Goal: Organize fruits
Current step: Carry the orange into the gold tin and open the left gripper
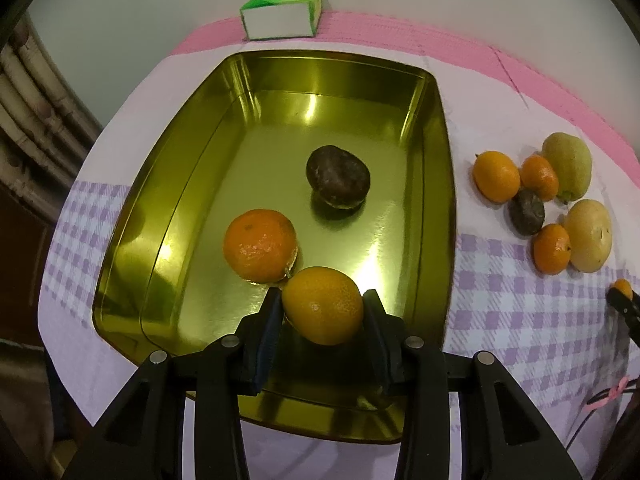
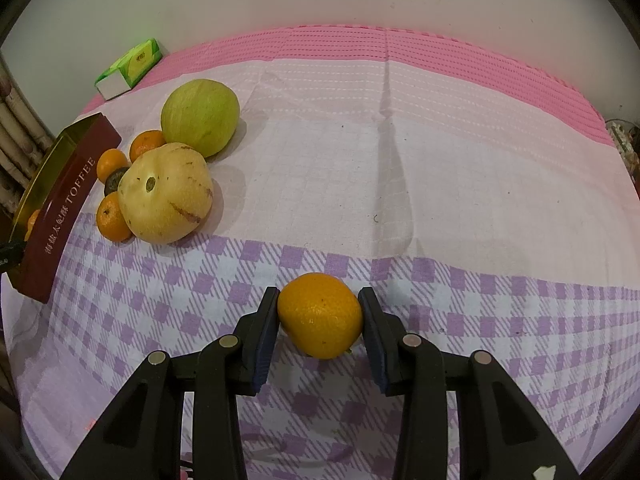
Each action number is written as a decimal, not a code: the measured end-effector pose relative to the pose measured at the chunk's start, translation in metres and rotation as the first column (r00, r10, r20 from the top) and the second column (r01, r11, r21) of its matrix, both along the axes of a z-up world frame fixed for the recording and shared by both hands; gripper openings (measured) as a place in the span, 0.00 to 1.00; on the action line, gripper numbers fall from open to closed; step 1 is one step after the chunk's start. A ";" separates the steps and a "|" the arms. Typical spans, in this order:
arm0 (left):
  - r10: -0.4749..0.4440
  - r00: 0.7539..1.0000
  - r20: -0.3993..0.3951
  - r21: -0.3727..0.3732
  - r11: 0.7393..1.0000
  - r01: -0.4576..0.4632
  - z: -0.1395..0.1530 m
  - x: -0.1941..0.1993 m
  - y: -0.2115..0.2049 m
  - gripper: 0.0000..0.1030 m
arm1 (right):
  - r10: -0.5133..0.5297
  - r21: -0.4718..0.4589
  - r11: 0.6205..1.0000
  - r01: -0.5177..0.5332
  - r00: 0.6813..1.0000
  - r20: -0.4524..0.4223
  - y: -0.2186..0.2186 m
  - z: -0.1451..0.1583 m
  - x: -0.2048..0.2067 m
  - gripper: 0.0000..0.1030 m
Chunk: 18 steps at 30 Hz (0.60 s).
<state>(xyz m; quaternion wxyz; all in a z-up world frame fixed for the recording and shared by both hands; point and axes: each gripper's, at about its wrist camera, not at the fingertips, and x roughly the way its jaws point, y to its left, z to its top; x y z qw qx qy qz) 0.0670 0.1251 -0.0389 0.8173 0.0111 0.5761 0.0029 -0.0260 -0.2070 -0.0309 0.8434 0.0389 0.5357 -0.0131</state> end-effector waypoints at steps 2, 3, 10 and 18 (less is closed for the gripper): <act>0.006 1.000 -0.001 -0.002 1.000 -0.006 -0.003 0.000 0.004 0.40 | 0.000 -0.004 1.000 0.000 1.000 0.000 0.001 0.000 0.000 0.36; 0.008 1.000 -0.001 -0.007 1.000 -0.008 -0.004 0.000 0.006 0.40 | 0.000 -0.006 1.000 0.000 1.000 -0.001 0.002 0.000 0.000 0.36; 0.003 1.000 0.005 -0.013 1.000 -0.003 -0.004 0.001 0.006 0.40 | -0.002 -0.015 1.000 0.002 1.000 -0.003 0.003 0.000 0.000 0.36; 0.025 1.000 0.011 -0.010 1.000 -0.025 0.000 0.002 0.011 0.48 | -0.019 -0.025 0.999 0.019 1.000 0.003 0.003 0.003 -0.001 0.36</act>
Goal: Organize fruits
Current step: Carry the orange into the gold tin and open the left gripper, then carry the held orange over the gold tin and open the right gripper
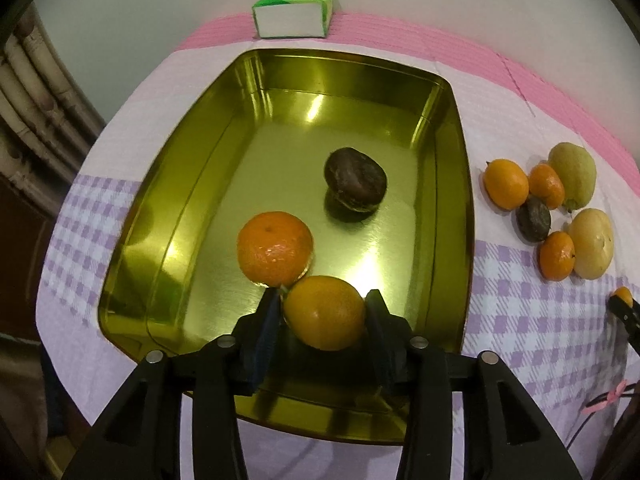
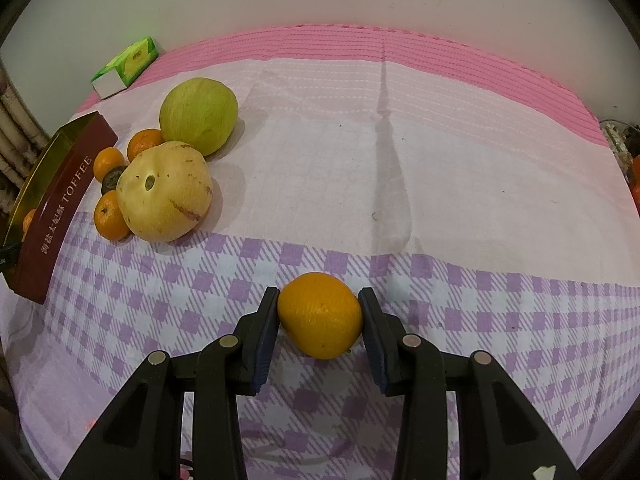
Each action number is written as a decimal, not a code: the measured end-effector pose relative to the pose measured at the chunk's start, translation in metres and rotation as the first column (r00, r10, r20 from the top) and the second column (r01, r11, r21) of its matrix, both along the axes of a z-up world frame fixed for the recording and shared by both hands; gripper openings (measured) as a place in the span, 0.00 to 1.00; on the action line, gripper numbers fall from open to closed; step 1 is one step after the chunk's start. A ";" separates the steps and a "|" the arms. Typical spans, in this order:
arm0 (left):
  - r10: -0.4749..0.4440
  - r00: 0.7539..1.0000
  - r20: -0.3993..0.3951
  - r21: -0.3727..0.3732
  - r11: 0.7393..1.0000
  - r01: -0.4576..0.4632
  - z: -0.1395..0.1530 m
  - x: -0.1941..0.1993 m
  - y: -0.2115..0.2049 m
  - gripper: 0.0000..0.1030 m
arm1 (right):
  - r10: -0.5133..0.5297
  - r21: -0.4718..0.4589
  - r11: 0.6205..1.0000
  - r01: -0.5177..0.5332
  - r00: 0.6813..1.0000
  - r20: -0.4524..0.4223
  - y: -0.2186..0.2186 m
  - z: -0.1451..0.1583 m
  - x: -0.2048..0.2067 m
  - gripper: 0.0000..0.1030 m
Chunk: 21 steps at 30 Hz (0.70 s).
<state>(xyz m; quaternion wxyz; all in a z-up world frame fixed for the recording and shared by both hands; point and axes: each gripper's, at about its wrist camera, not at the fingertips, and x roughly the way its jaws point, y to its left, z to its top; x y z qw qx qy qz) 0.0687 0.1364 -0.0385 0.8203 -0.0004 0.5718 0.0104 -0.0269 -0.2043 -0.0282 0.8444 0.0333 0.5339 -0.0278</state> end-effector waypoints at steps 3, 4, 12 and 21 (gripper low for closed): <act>0.008 1.000 0.008 -0.014 1.000 -0.008 0.003 -0.001 0.003 0.51 | -0.011 0.000 1.000 0.011 1.000 0.006 0.000 0.002 0.000 0.36; 0.010 1.000 0.011 -0.017 1.000 -0.010 0.004 -0.001 0.004 0.51 | -0.014 0.000 1.000 0.014 1.000 0.008 0.001 0.002 0.000 0.36; 0.001 0.998 0.064 -0.067 0.998 0.003 0.022 -0.005 0.008 0.58 | -0.021 -0.011 1.000 0.022 0.999 0.049 0.015 0.016 -0.004 0.36; 0.020 0.970 0.243 -0.030 0.999 -0.013 0.075 -0.014 0.025 0.65 | 0.123 -0.013 0.992 -0.123 0.987 0.105 0.064 0.049 -0.002 0.36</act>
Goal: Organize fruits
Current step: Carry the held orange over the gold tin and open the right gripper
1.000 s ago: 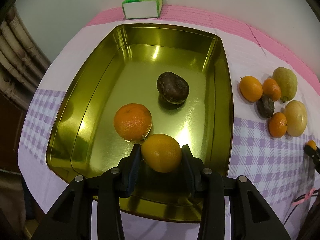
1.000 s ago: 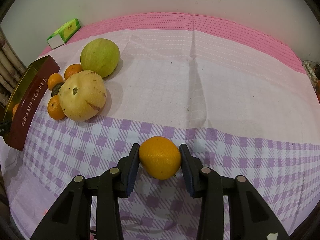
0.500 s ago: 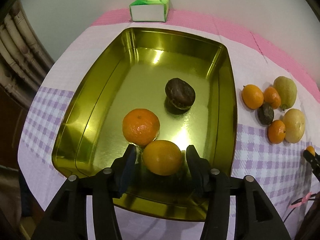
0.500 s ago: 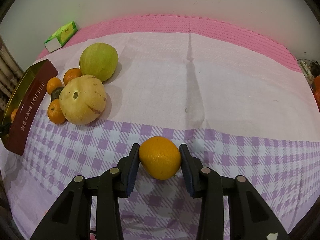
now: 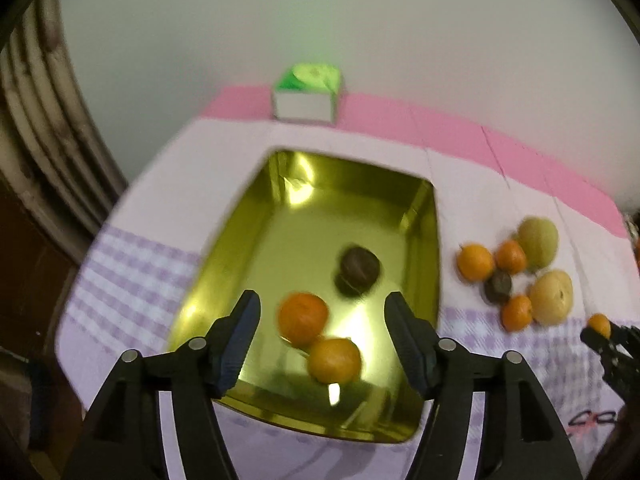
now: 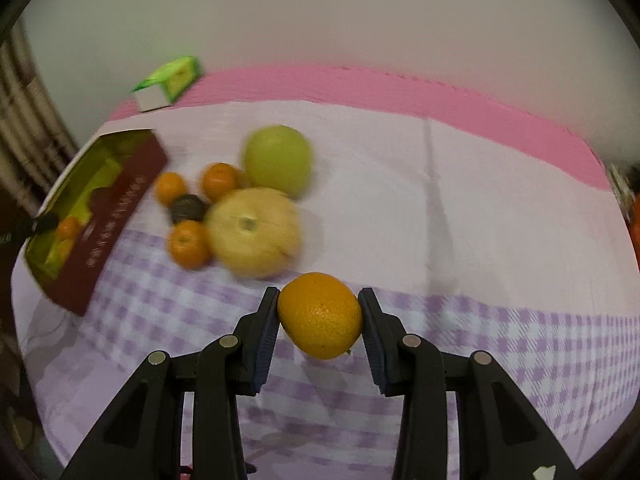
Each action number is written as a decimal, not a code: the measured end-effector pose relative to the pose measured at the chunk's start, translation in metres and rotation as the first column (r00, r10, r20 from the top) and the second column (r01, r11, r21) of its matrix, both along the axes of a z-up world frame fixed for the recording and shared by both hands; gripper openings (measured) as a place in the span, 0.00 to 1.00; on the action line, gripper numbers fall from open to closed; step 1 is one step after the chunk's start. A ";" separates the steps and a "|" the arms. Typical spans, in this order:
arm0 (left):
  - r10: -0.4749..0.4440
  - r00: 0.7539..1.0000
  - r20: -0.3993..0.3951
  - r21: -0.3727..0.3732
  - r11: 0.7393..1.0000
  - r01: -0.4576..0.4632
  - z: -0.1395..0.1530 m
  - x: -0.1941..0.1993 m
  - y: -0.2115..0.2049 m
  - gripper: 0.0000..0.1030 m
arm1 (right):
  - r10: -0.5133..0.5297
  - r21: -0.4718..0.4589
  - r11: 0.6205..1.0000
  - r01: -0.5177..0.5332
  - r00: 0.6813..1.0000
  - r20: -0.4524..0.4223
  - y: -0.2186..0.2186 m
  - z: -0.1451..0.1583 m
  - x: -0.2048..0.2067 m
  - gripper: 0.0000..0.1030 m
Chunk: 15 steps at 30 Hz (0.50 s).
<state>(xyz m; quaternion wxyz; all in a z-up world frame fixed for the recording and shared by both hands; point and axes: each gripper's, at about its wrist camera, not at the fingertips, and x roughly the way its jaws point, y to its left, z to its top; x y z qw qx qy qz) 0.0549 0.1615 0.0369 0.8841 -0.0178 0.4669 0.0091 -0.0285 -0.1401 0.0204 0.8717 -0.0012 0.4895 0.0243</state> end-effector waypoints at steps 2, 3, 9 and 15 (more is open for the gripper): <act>0.027 0.999 0.026 0.025 0.999 -0.027 0.006 0.001 0.010 0.66 | 0.040 0.017 0.999 -0.040 0.999 0.002 0.015 0.004 0.004 0.36; 0.042 0.999 0.032 0.024 0.999 -0.043 0.008 0.001 0.017 0.66 | 0.058 0.025 0.998 -0.058 0.998 0.002 0.023 0.006 0.006 0.36; 0.117 0.993 0.026 -0.009 0.993 -0.117 0.006 0.006 0.041 0.66 | 0.203 0.059 0.977 -0.203 0.979 0.003 0.086 0.012 0.023 0.36; 0.178 0.983 0.037 -0.028 0.984 -0.177 0.007 0.007 0.055 0.68 | 0.331 0.095 0.938 -0.333 0.943 0.035 0.151 0.020 0.049 0.36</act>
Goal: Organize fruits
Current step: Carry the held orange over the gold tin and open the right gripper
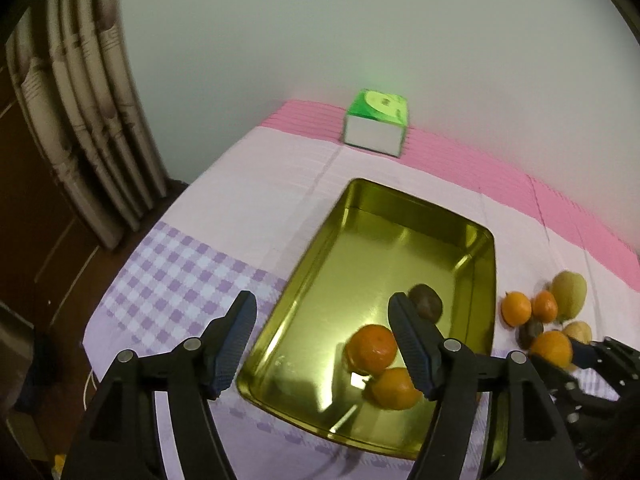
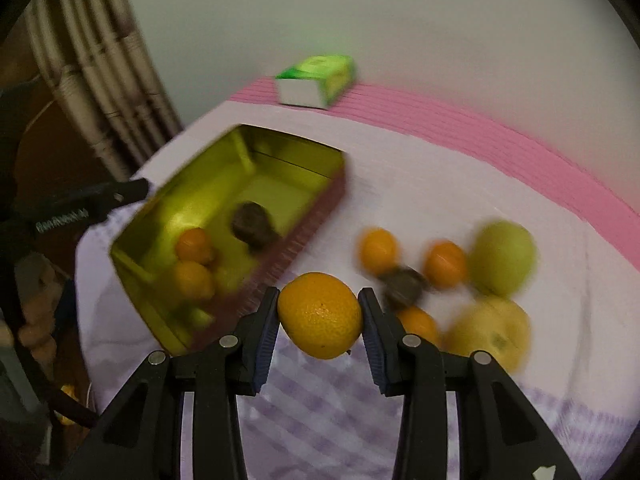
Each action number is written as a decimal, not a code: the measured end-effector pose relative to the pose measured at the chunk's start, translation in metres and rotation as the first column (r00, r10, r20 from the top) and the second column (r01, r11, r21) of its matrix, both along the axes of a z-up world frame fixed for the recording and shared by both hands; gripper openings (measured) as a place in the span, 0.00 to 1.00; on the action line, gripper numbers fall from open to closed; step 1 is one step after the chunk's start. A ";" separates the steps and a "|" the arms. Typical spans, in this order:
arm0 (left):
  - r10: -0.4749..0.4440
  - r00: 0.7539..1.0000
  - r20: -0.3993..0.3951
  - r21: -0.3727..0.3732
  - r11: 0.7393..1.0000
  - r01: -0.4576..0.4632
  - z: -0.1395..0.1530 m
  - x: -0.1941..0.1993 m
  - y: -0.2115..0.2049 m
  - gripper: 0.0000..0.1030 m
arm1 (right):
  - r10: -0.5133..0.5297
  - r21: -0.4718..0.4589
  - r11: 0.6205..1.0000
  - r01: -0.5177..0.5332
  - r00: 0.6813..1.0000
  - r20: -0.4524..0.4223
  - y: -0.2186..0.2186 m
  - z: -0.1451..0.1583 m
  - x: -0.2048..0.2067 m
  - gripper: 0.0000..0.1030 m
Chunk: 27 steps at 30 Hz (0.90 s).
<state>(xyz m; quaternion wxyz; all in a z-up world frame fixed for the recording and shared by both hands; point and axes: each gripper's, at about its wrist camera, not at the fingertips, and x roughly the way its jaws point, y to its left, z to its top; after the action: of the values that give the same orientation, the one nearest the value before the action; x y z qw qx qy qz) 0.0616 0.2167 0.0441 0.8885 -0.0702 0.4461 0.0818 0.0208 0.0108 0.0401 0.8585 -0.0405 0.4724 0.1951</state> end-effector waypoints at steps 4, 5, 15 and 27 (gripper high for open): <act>0.036 0.999 -0.002 -0.015 0.999 -0.036 -0.002 0.000 0.010 0.68 | 0.078 -0.004 0.997 -0.078 0.997 -0.013 0.040 -0.007 0.020 0.36; 0.038 0.999 -0.002 -0.014 0.999 -0.038 -0.002 0.000 0.011 0.68 | 0.086 -0.003 0.996 -0.086 0.996 -0.018 0.046 -0.009 0.023 0.36; 0.029 0.999 -0.020 -0.020 0.999 -0.030 -0.006 0.001 0.009 0.69 | 0.142 -0.060 0.987 -0.146 0.988 -0.065 0.080 -0.032 0.041 0.36; 0.026 0.999 -0.022 -0.025 0.999 -0.027 -0.009 0.001 0.007 0.71 | 0.174 -0.243 0.954 -0.176 0.984 -0.028 0.081 -0.044 0.043 0.36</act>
<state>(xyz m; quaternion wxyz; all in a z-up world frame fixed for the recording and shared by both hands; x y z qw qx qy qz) 0.0623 0.2239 0.0354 0.8814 -0.0864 0.4559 0.0886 0.0635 0.0913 -0.0040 0.8248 -0.1870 0.4903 0.2107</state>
